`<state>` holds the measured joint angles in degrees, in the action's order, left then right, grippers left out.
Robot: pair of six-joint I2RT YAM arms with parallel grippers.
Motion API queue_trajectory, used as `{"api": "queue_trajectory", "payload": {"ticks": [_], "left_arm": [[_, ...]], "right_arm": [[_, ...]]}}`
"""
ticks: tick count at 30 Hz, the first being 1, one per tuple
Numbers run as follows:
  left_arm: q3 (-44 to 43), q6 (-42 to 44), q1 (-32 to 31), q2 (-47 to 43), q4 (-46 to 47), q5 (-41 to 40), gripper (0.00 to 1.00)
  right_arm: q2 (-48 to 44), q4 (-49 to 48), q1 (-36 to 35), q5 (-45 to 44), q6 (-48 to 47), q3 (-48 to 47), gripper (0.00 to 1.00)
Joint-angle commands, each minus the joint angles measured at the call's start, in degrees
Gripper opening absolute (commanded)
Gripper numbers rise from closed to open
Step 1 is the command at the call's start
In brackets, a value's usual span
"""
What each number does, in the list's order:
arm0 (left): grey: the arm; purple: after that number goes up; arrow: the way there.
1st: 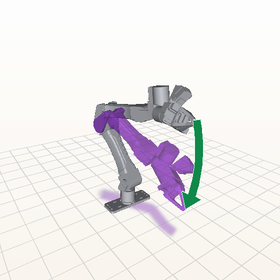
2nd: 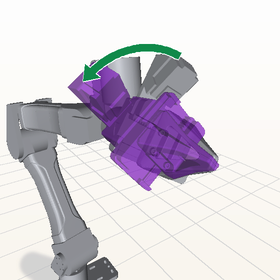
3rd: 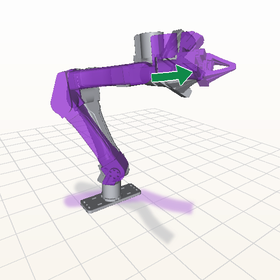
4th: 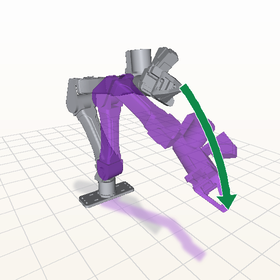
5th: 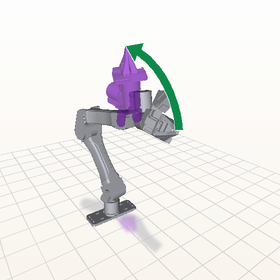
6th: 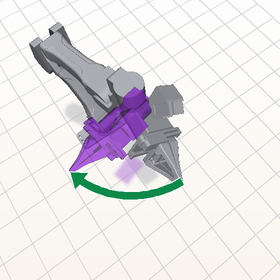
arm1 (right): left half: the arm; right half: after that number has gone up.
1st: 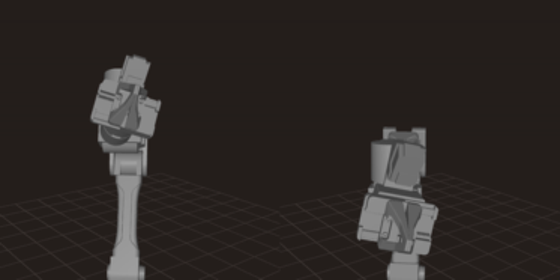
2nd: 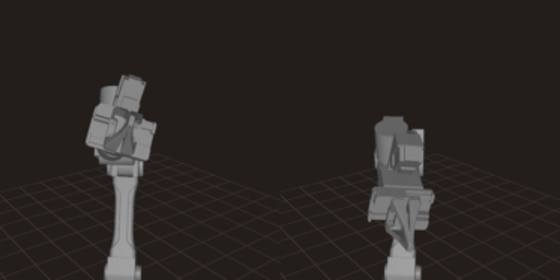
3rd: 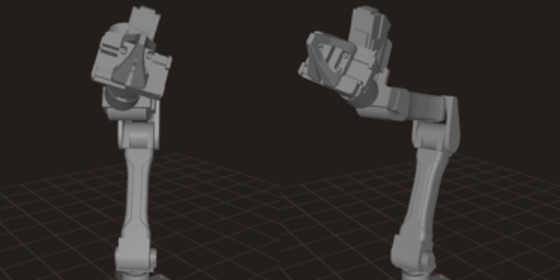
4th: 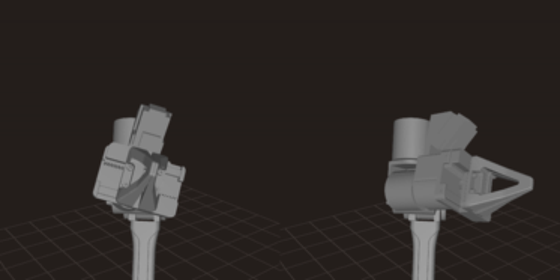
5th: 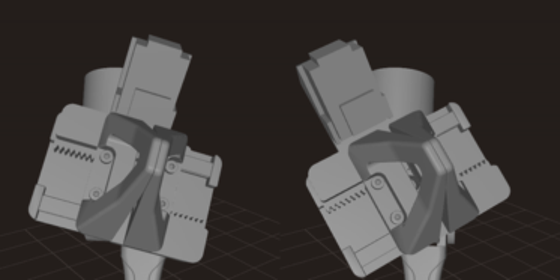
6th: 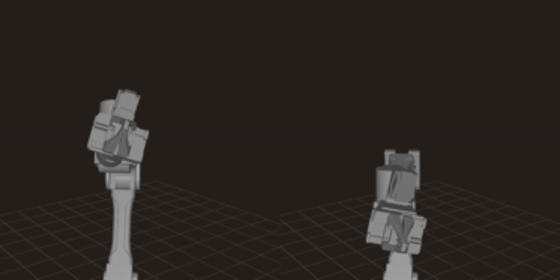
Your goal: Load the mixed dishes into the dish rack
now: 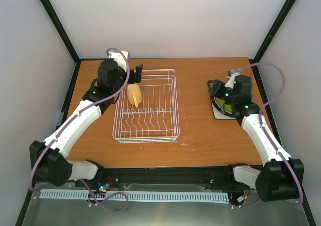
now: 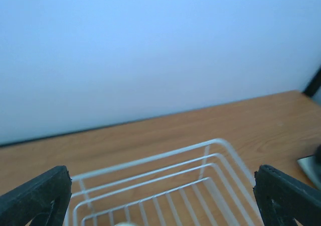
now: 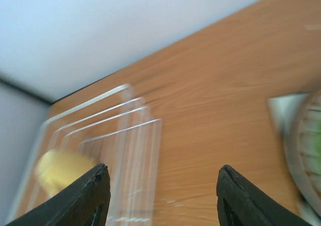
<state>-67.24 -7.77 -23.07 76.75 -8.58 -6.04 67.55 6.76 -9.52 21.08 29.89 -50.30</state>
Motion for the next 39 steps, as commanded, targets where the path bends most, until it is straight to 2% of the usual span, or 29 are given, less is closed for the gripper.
{"api": "queue_trajectory", "payload": {"ticks": [1, 4, 7, 14, 19, 30, 39], "left_arm": [[-2.20, 0.64, -7.63, -0.75, 2.39, 2.74, 1.00], [-4.88, 1.20, -12.22, 4.46, -1.11, -0.44, 1.00], [-5.50, 1.89, -14.17, 8.06, -2.10, -1.87, 1.00], [-5.34, 3.27, -14.28, 10.23, -2.57, -2.21, 1.00], [-4.88, 3.39, -14.28, 11.61, -2.93, -2.15, 1.00], [-4.01, 3.38, -14.28, 12.11, -2.55, -1.77, 1.00], [-3.38, 3.36, -14.28, 12.19, -2.31, -2.90, 1.00]], "right_arm": [[-1.95, 13.40, 8.50, -12.16, 2.61, 0.55, 0.58], [-1.73, 15.75, 14.63, -7.60, 4.24, 1.18, 0.56], [-1.80, 17.58, 17.87, -6.92, 4.58, 0.79, 0.54], [-2.14, 23.52, 22.88, -12.11, 4.80, -1.24, 0.53], [0.33, 26.02, 25.84, -11.67, 3.88, -2.52, 0.52], [9.39, 23.77, 27.62, -8.78, 4.23, -3.48, 0.50], [14.62, 21.39, 27.58, -11.37, 3.43, -6.38, 0.48]]}}
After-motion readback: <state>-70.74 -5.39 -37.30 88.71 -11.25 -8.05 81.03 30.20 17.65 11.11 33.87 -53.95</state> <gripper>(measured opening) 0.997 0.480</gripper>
